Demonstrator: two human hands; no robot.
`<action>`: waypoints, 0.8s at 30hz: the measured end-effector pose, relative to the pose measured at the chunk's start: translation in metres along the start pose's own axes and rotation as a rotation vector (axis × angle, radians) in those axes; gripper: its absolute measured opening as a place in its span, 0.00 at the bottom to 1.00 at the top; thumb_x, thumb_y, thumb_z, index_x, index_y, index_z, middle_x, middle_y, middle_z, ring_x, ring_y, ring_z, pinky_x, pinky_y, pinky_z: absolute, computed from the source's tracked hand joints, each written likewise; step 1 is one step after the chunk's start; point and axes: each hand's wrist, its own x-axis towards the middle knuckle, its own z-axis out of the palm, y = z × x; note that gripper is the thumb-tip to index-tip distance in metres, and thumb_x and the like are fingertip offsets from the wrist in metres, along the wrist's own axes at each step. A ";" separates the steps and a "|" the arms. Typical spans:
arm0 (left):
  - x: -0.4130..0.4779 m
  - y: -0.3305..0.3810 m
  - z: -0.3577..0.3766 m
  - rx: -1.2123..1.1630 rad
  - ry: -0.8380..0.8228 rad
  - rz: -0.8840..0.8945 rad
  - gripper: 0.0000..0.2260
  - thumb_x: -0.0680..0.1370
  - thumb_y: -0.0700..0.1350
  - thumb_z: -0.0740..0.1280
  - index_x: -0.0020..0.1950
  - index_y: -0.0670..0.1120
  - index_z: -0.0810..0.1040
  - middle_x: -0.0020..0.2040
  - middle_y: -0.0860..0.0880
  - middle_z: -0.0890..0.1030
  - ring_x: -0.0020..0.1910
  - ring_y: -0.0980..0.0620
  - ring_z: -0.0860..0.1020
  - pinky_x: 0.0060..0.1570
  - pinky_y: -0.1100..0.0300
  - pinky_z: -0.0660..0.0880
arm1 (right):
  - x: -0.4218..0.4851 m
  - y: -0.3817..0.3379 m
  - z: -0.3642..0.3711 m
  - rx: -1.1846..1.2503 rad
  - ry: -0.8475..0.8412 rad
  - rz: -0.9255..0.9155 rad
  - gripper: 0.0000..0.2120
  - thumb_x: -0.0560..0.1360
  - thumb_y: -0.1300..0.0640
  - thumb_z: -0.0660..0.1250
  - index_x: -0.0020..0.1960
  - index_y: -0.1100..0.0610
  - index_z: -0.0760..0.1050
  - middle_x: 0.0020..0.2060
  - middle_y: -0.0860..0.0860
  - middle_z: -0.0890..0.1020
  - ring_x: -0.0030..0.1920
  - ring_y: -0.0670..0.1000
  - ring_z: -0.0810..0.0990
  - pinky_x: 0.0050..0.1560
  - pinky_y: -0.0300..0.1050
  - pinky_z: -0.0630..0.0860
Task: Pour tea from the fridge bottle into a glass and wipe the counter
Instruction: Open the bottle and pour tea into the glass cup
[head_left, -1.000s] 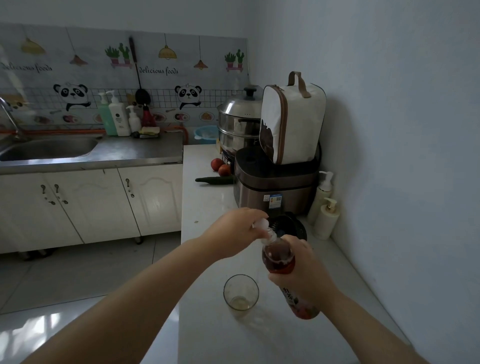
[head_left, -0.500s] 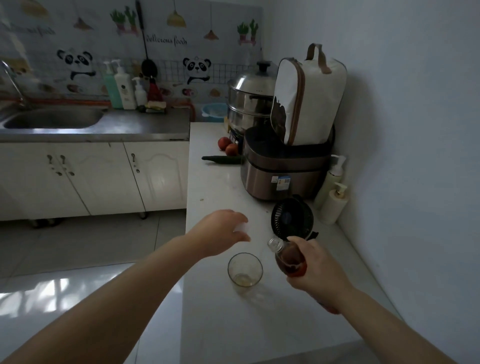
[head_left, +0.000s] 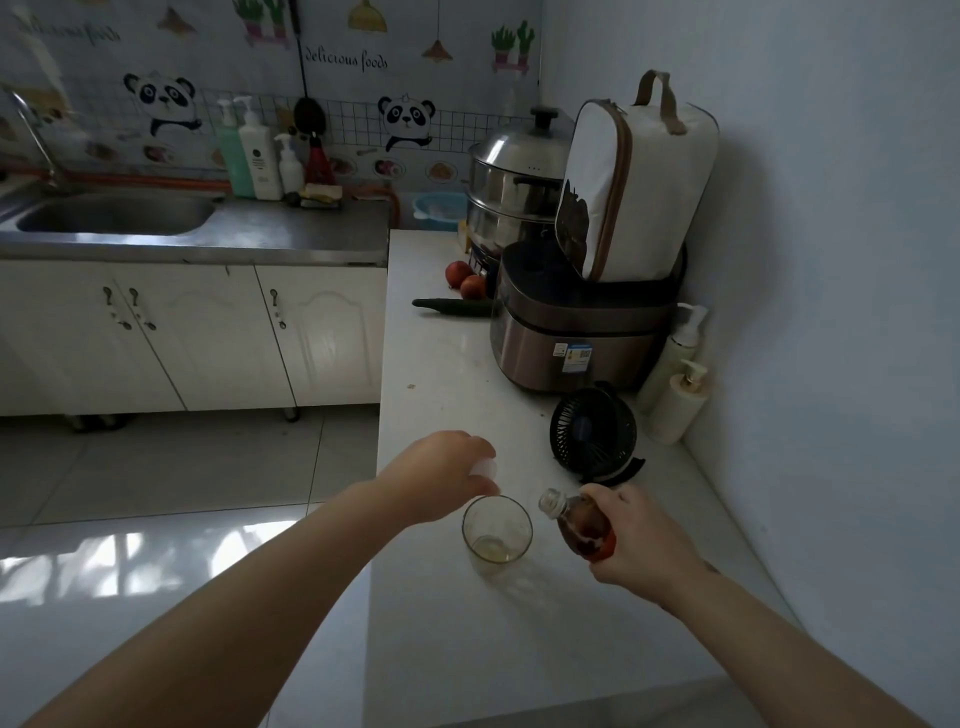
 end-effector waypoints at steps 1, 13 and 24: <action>0.000 0.000 0.000 -0.001 0.001 0.000 0.22 0.77 0.53 0.65 0.69 0.49 0.69 0.64 0.46 0.75 0.61 0.47 0.73 0.58 0.58 0.69 | 0.001 0.000 0.000 -0.016 -0.007 -0.007 0.35 0.63 0.50 0.70 0.67 0.42 0.60 0.53 0.49 0.68 0.55 0.51 0.69 0.49 0.46 0.74; 0.002 -0.002 0.004 -0.002 -0.009 -0.003 0.23 0.77 0.54 0.65 0.69 0.49 0.68 0.66 0.47 0.74 0.63 0.47 0.72 0.60 0.57 0.70 | 0.005 -0.002 -0.003 -0.162 -0.056 -0.020 0.35 0.65 0.50 0.69 0.69 0.44 0.58 0.56 0.49 0.67 0.58 0.52 0.68 0.53 0.48 0.73; 0.007 -0.001 0.005 0.003 -0.013 0.004 0.22 0.77 0.54 0.65 0.70 0.49 0.68 0.66 0.47 0.74 0.63 0.48 0.72 0.60 0.57 0.70 | 0.006 0.006 -0.004 -0.225 -0.076 -0.013 0.36 0.66 0.52 0.70 0.69 0.43 0.58 0.59 0.49 0.67 0.60 0.52 0.67 0.56 0.50 0.72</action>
